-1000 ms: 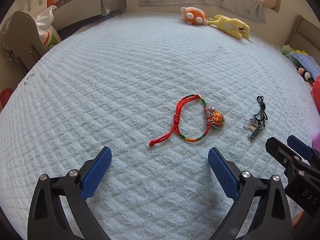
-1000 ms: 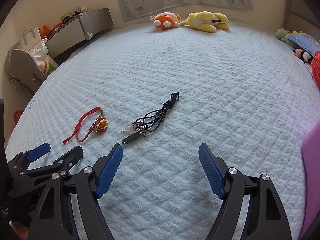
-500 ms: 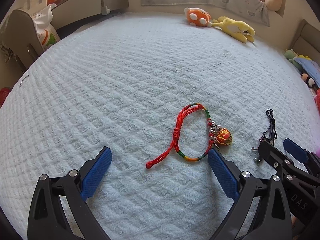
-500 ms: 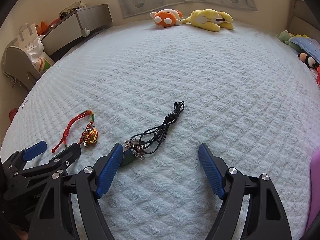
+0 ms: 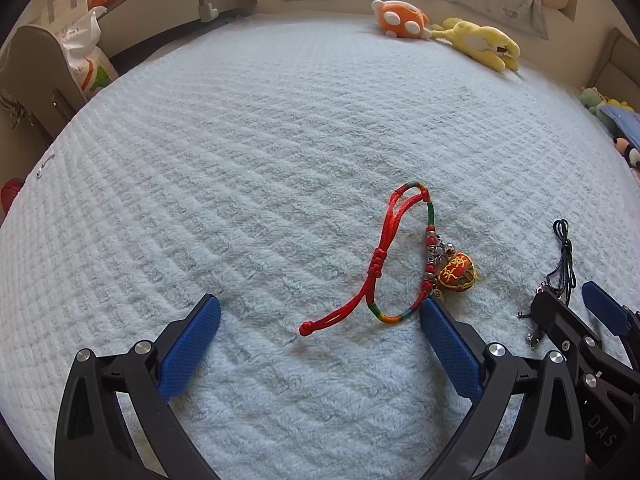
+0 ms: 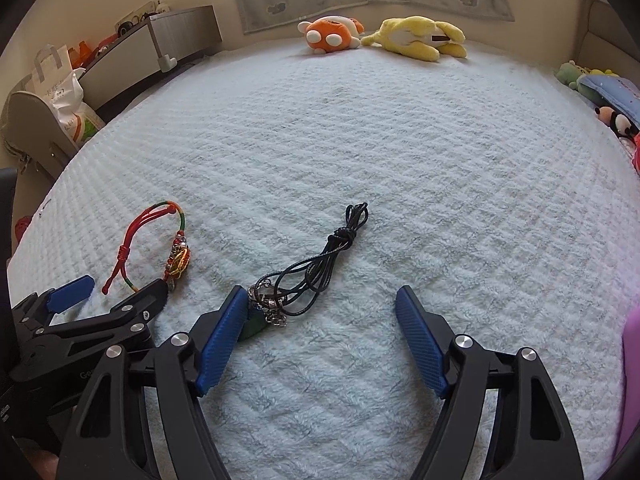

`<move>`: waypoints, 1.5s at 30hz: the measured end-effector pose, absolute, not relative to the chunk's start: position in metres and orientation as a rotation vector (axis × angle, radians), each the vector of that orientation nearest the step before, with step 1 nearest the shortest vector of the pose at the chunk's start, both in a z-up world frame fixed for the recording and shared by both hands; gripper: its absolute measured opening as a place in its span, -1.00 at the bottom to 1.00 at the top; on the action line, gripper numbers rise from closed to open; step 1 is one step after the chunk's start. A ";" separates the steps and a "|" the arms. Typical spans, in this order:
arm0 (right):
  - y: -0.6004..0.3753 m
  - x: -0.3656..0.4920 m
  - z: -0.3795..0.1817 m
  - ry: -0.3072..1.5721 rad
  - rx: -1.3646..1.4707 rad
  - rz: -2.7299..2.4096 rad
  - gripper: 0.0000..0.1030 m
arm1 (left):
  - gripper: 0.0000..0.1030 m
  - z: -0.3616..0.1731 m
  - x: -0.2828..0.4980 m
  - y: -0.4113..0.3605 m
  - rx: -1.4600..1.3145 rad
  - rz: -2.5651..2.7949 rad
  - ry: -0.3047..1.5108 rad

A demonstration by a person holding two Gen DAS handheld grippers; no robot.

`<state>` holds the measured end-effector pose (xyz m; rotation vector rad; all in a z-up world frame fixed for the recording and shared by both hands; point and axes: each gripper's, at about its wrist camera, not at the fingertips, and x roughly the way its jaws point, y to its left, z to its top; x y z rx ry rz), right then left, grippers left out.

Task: Organize jewelry
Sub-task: 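Lower the right tool to the black cord necklace while the left tool approaches the red-string bracelet, then grasp the black cord necklace with the right tool while the left tool grasps the red bracelet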

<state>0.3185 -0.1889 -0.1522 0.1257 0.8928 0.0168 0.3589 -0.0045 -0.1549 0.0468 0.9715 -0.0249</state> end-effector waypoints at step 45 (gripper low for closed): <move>-0.198 0.305 -0.158 0.866 0.189 0.003 -0.59 | 0.44 -0.148 0.384 0.016 -0.083 -0.050 0.895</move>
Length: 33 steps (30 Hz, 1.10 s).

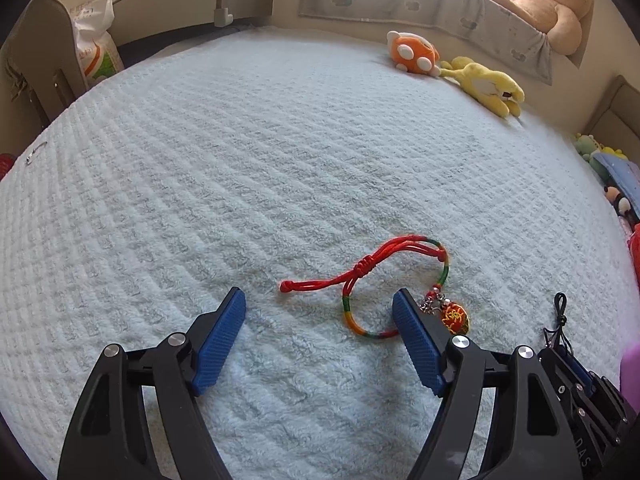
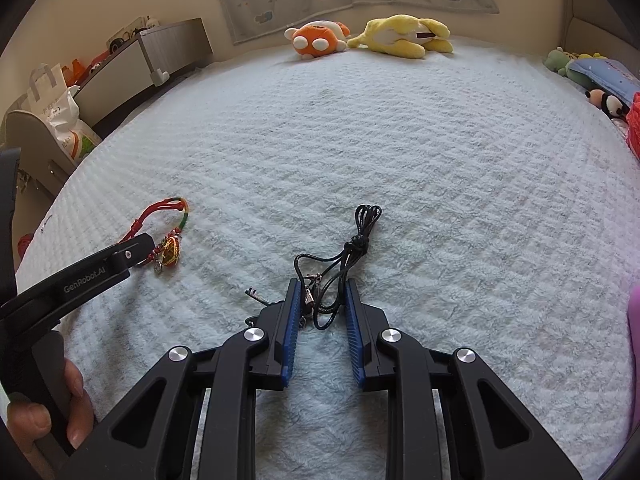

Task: Organize jewelry
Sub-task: 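Grasp the black cord necklace with the right tool while the left tool grasps the red bracelet, then carry the necklace and red bracelet over the pink tub with both tools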

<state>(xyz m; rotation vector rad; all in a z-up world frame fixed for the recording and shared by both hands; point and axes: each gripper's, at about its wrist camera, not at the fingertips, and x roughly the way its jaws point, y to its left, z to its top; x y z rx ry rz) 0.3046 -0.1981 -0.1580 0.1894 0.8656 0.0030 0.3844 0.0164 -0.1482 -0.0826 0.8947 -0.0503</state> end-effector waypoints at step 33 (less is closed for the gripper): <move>-0.204 0.261 -0.155 0.830 0.277 0.044 -0.68 | -0.89 -0.143 0.314 0.013 -0.023 -0.149 0.878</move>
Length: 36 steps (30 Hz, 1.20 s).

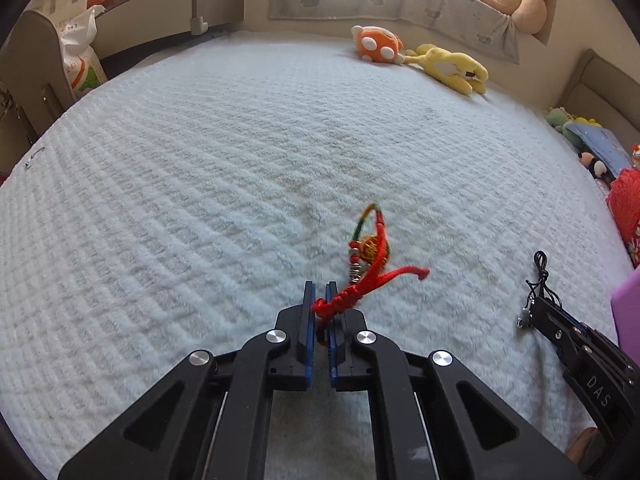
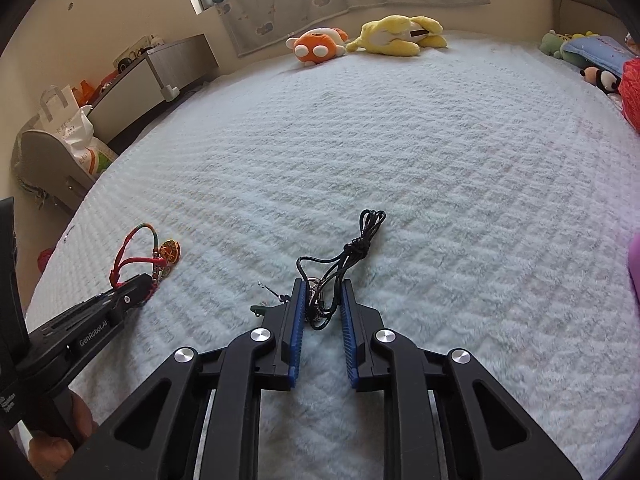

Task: Organize jewelry
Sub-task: 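Carry the necklace and red bracelet over the pink tub with both tools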

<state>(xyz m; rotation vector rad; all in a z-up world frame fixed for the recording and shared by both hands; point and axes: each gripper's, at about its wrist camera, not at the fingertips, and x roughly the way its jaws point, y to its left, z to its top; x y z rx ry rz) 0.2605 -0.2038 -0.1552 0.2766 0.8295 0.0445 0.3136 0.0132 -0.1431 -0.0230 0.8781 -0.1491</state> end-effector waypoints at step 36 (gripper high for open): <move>-0.201 -0.021 -0.008 0.785 0.205 0.105 -0.90 | -0.89 -0.012 0.047 -0.031 0.036 -0.375 0.858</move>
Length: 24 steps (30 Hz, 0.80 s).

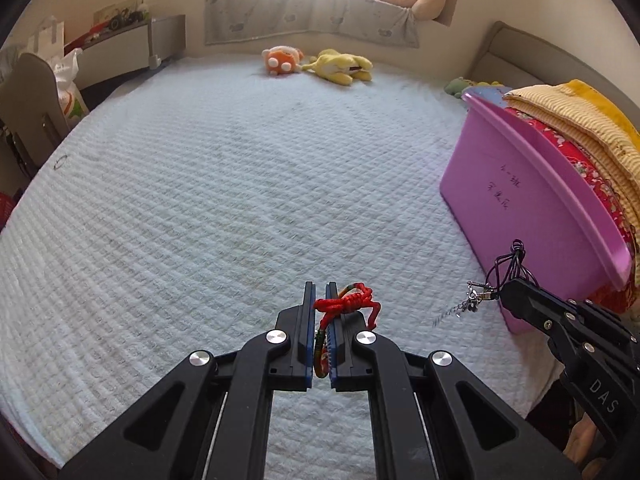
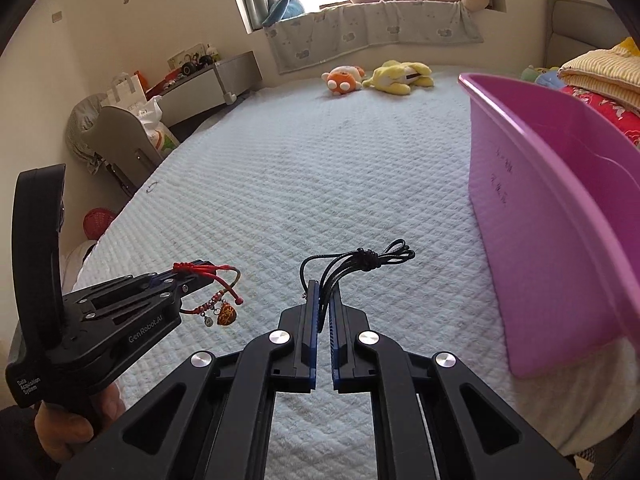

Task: Organize jewelry
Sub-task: 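Carry the necklace and red bracelet over the pink tub with both tools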

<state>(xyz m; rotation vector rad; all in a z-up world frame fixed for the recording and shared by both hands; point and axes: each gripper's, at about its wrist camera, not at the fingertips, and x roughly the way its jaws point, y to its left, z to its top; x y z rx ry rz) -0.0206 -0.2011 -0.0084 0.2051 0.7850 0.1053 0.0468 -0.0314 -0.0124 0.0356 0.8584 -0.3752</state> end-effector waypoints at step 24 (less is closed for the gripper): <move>-0.351 -0.050 0.100 0.619 0.232 -0.111 -0.90 | -0.89 0.108 0.050 -0.189 0.115 -0.619 0.728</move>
